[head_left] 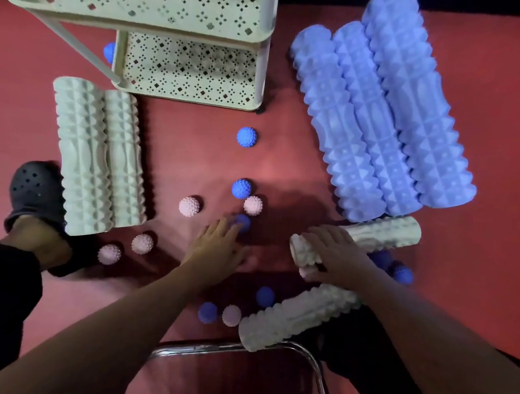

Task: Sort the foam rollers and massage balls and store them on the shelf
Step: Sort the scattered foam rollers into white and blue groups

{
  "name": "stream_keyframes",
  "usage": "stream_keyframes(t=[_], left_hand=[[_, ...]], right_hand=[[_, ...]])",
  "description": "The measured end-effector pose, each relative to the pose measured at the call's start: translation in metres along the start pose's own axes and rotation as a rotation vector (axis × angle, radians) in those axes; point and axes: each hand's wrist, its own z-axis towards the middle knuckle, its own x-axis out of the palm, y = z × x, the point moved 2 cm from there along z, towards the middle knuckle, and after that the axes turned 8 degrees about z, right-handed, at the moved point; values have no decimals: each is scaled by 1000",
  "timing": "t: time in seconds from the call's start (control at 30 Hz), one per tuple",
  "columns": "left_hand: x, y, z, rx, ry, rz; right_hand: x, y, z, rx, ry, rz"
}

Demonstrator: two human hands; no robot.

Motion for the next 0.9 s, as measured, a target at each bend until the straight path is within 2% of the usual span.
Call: stream_keyframes(t=[0.1, 0.17, 0.27, 0.33, 0.43, 0.5, 0.63, 0.73, 0.8, 0.9], left_hand=[[-1, -10, 2, 37, -20, 19], [-3, -12, 3, 46, -35, 28], [-4, -12, 3, 63, -51, 34], [-6, -12, 2, 67, -45, 32], [-7, -10, -4, 68, -47, 50], [-8, -7, -7, 68, -50, 58], [-22, -1, -16, 72, -52, 50], [-34, 8, -23, 35, -55, -9], [-44, 18, -30, -92, -115, -192], [-80, 33, -43, -413, -270, -621]], right_hand=[[14, 23, -5, -273, -47, -55], [16, 32, -11, -361, -56, -77], [23, 36, -17, -459, 76, -144], [31, 38, -20, -430, 270, -140], [38, 35, -26, -151, 581, -77], [38, 34, -27, -63, 670, -48], [23, 41, -23, -59, 591, -26], [-6, 48, -24, -8, 457, 49], [-36, 56, -25, 30, 348, 107], [-83, 82, -32, 150, 134, 328]])
